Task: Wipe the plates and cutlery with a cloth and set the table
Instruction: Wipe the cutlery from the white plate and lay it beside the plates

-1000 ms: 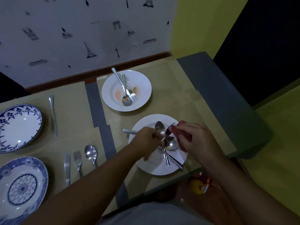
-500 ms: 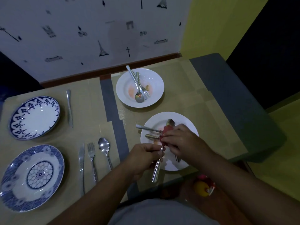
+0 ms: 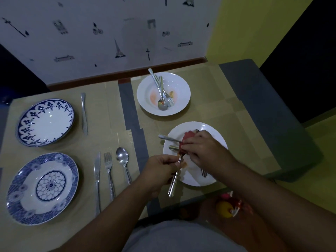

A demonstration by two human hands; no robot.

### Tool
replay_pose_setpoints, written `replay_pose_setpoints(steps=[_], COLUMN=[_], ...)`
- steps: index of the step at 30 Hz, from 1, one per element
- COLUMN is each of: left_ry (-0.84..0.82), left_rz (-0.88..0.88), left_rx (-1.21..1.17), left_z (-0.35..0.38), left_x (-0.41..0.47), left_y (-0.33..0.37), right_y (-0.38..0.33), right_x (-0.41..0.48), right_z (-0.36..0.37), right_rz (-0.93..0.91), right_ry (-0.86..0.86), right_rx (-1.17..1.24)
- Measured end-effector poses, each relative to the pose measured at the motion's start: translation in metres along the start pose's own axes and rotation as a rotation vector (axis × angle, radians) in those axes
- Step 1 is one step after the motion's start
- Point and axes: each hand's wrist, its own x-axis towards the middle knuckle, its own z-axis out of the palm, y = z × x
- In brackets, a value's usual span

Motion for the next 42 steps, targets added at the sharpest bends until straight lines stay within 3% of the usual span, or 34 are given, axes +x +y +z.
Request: replay_pose_setpoints(steps=[16,25,29,34,38,42], left_ry=[0.016,-0.057,-0.091,-0.036,0.040,0.047], left_rz=[0.016,0.021,-0.030,-0.044,0.002,0.058], left_rx=[0.034,0.009,-0.017,0.011,0.076,0.075], left_z=[-0.007,-0.007,-0.006,-0.013,-0.016,-0.013], left_x=[-0.001,-0.004,-0.008,-0.007,-0.002,0.001], left_y=[0.007,0.011,0.008,0.005,0.004,0.002], right_y=[-0.013,-0.011,-0.008,-0.009,-0.019,-0.037], right_x=[0.002,0.011,0.011,0.017,0.019,0.020], right_z=[0.002,-0.001,-0.007,-0.010,-0.029,-0.024], right_rz=[-0.023,-0.041,0.031,0.100,0.270,0.100], right_ry=[0.050,0.137,0.132,-0.012,0.109,0.018], right_rx=[-0.005,-0.032,-0.034,0.079,0.182,0.264])
